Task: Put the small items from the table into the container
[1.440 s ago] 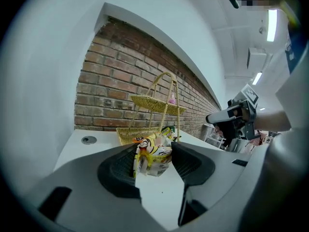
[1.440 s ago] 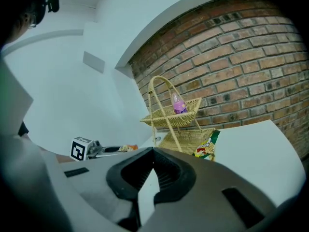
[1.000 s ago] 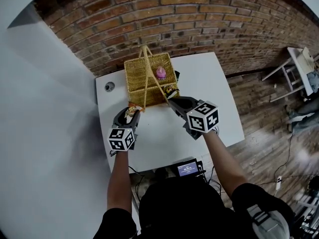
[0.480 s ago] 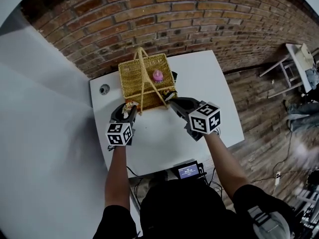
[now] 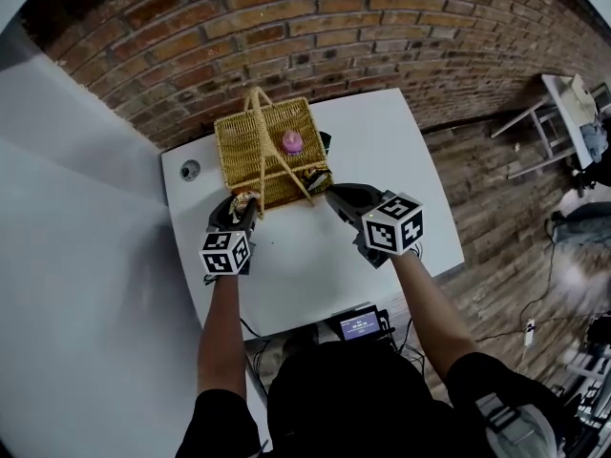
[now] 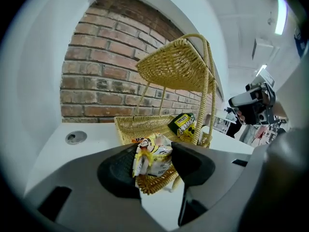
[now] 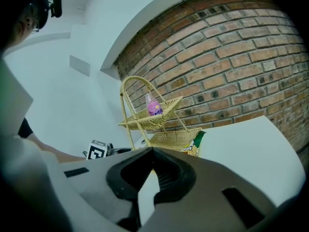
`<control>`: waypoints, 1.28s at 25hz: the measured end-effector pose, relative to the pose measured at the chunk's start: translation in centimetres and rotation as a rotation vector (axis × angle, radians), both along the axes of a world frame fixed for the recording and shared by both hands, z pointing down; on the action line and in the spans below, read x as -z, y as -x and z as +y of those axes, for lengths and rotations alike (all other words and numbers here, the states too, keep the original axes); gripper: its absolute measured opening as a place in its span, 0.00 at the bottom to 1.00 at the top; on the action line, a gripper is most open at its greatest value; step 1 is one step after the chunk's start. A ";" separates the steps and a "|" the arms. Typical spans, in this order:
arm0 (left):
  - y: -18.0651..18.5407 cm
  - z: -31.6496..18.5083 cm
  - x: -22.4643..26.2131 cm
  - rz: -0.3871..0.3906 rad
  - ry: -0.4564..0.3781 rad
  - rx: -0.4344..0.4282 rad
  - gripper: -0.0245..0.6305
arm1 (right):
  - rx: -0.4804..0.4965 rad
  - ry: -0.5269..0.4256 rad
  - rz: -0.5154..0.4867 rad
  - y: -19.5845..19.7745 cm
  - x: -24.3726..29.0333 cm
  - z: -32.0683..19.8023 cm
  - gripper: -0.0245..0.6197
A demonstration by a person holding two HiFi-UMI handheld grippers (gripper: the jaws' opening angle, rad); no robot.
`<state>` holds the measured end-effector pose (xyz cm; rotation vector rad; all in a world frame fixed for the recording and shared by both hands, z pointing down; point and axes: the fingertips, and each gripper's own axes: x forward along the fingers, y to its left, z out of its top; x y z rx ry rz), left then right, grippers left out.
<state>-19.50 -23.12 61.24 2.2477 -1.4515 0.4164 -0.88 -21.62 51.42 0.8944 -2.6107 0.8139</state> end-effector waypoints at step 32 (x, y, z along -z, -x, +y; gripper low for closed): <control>-1.0 -1.0 -1.7 -0.176 0.020 -0.105 0.36 | 0.017 -0.007 -0.057 -0.1 0.7 0.6 0.06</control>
